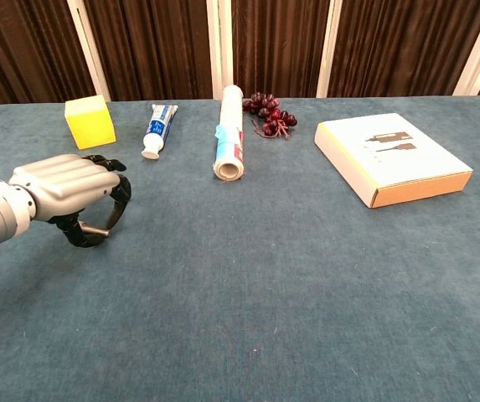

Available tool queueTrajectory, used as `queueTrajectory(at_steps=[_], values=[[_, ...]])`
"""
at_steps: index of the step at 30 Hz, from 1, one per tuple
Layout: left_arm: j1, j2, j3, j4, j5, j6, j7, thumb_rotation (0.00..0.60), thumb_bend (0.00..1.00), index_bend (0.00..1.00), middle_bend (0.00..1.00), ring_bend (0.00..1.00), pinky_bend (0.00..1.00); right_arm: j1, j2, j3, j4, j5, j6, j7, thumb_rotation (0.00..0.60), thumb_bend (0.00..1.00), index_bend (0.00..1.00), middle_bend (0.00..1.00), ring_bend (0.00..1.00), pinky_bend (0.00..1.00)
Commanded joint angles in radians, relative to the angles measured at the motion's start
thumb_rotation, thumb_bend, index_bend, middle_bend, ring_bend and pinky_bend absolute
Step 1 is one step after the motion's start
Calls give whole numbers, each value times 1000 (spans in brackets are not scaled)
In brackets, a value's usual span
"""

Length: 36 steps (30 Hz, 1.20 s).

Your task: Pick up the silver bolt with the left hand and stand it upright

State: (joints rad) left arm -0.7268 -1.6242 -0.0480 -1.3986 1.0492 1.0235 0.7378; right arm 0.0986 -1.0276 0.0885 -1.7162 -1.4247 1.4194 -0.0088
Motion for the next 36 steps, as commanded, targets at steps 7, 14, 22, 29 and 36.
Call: queueTrajectory(at_steps=[7, 14, 22, 29, 36], values=[[2, -6, 0, 0, -6, 9, 25, 600, 477, 564, 211, 34, 20, 2, -2, 1, 4, 3, -3, 5, 600, 154, 151, 141, 76, 9], [4, -6, 1, -2, -7, 14, 38, 600, 510, 575, 215, 34, 20, 2, -1, 0, 4, 1, -4, 6, 600, 155, 151, 141, 76, 10], [6, -2, -7, -7, 4, 15, 15, 600, 511, 577, 216, 34, 20, 3, -1, 0, 5, 2, -6, 6, 600, 155, 151, 141, 76, 10], [15, 59, -41, -84, 29, 29, -73, 600, 510, 578, 220, 34, 20, 4, -3, -1, 5, 3, -8, 2, 600, 155, 151, 141, 77, 10], [37, 162, -80, -182, 22, 34, -177, 600, 524, 592, 235, 34, 20, 8, -7, -4, -1, -2, -13, -9, 600, 155, 151, 141, 77, 11]])
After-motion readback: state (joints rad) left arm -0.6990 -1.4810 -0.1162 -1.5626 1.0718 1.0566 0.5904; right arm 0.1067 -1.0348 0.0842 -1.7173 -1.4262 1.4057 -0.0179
